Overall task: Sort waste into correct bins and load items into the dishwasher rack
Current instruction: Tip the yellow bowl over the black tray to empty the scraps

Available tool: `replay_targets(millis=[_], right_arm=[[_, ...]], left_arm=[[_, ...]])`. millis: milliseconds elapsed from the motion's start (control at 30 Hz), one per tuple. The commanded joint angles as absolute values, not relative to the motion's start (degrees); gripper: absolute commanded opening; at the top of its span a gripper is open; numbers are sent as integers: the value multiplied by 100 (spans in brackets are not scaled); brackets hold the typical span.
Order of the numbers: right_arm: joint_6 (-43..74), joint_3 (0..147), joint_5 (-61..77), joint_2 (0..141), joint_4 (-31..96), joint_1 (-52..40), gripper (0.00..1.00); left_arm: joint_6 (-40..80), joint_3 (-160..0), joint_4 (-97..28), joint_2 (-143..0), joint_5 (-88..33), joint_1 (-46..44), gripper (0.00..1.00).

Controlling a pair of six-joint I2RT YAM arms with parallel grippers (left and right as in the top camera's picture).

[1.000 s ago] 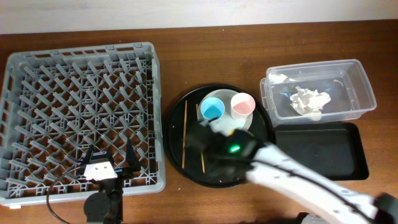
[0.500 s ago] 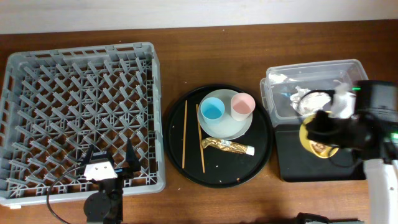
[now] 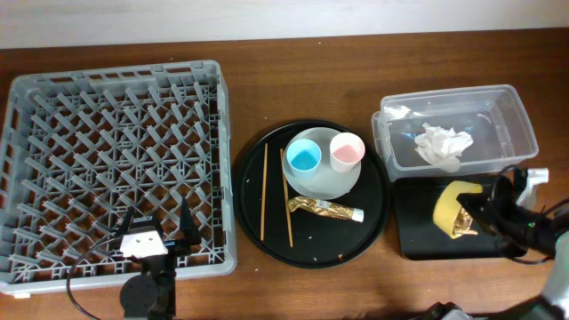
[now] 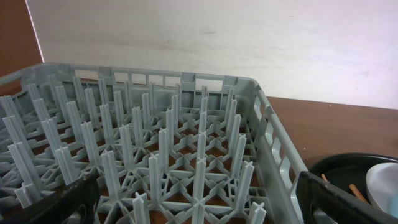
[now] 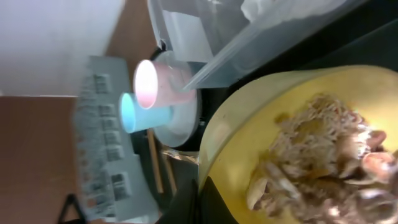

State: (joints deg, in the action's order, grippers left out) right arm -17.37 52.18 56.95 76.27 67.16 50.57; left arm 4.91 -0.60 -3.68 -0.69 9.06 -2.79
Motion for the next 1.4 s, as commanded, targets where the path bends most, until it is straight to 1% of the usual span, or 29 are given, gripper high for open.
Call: replay_targets(millis=[0,133,300,433,567,667,833,900,933,1033,1100,1133,1200,1233,1267,1300,1367], right_arm=[[-2543,4740,6921,7966,6547,5391,4],[-2707,4383,7140,8366,6219,5804,4],[-2873,3929,7898,8635,5684,6298,4],[-2873,3671,8171,8733,5334,6464,4],[-2867,3599,8820,8777,5050,6462,4],[-2512,3601,8892,8777,5052,6462,4],[-2456,3601,8892,8777,5142,6464,4],[-1918,3601,8895,8774,5492,6462,4],[-1920,3601,8892,8774,5671,6462,4],[-1890,3605,8890,8774,5203,6462,4],[-1900,3605,8892,8774,5454,6462,4],[-1900,3621,8892,8774,5352,6462,4],[-1890,3669,8890,8774,4692,6462,4],[-1463,3671,8823,8774,4427,6453,4],[-972,3671,8842,8774,4515,6453,4],[-956,3677,8892,8766,4637,6451,4],[-950,3695,8895,8748,4425,6453,4]], left_arm=[[399,-54,-390,-36,972,-294,99],[399,-54,-390,-36,972,-294,99],[399,-54,-390,-36,972,-294,99],[399,-54,-390,-36,972,-294,99],[399,-54,-390,-36,972,-294,99],[399,-54,-390,-36,972,-294,99],[399,-51,-390,-36,972,-294,99],[399,-51,-390,-36,972,-294,99],[399,-51,-390,-36,972,-294,99],[399,-51,-390,-36,972,-294,99],[399,-51,-390,-36,972,-294,99],[399,-54,-390,-36,972,-294,99],[399,-54,-390,-36,972,-294,99],[399,-51,-390,-36,972,-294,99],[399,-54,-390,-36,972,-294,99],[399,-51,-390,-36,972,-294,99],[399,-54,-390,-36,972,-294,99]])
